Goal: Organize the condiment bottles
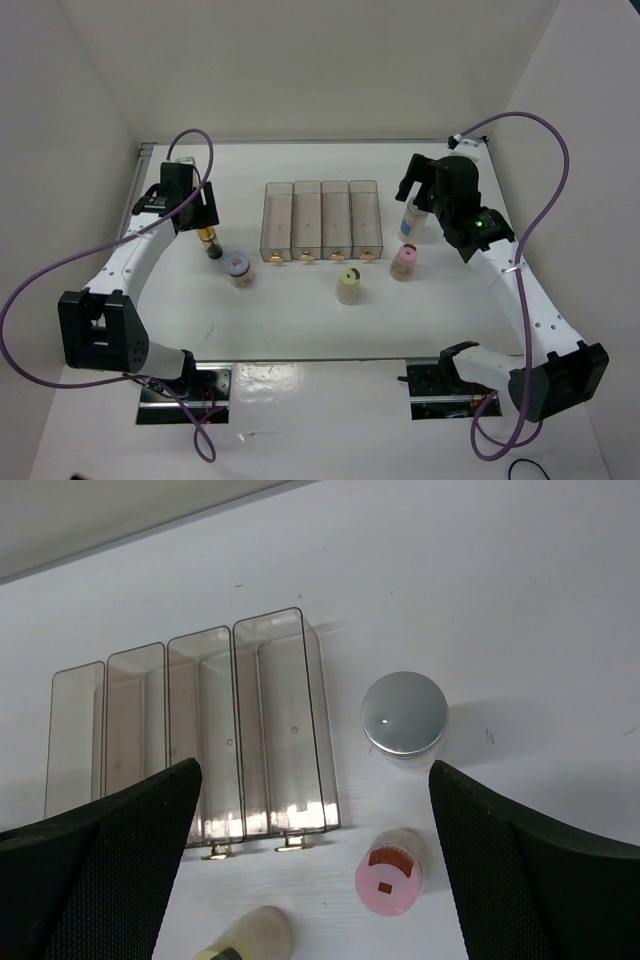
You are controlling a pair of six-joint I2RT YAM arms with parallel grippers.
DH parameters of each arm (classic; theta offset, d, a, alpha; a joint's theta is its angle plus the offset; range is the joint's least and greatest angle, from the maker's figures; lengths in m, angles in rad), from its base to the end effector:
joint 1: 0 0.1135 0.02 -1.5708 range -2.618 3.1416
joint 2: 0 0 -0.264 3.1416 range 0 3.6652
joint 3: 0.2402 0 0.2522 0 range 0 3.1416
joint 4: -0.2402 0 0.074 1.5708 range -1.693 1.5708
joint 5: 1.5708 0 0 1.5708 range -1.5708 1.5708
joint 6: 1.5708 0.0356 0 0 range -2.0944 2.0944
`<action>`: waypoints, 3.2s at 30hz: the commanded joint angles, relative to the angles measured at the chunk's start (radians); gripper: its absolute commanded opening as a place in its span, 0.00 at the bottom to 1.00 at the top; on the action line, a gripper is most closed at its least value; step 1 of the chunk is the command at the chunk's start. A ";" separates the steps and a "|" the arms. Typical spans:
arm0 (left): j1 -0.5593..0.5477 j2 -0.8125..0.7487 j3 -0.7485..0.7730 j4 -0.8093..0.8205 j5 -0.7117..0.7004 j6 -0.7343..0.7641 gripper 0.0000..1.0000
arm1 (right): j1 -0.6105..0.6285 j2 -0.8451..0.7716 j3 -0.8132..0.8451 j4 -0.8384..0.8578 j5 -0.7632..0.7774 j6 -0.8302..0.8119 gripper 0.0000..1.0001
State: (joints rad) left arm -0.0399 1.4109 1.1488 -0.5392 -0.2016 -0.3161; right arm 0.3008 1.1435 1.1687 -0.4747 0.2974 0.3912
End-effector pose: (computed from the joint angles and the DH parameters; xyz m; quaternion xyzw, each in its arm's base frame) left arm 0.3059 -0.0051 0.2904 -0.1644 0.9082 0.0257 0.3840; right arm 0.2431 0.0645 0.3730 0.1165 0.8331 0.0603 0.5373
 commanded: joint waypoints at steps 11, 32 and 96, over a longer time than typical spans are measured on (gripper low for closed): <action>-0.005 0.020 -0.003 0.013 0.016 0.017 0.59 | -0.009 0.002 -0.010 -0.002 -0.001 0.001 0.99; -0.041 -0.020 0.206 -0.065 0.004 0.026 0.21 | -0.009 0.002 -0.029 0.016 -0.020 0.011 0.99; -0.391 0.508 0.565 -0.010 -0.044 0.009 0.29 | -0.019 0.122 0.031 0.025 -0.066 -0.044 0.99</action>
State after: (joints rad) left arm -0.4282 1.9202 1.7184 -0.6128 -0.2394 -0.2924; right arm 0.2897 1.2526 1.1557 -0.4728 0.2420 0.3676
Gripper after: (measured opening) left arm 0.538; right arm 0.985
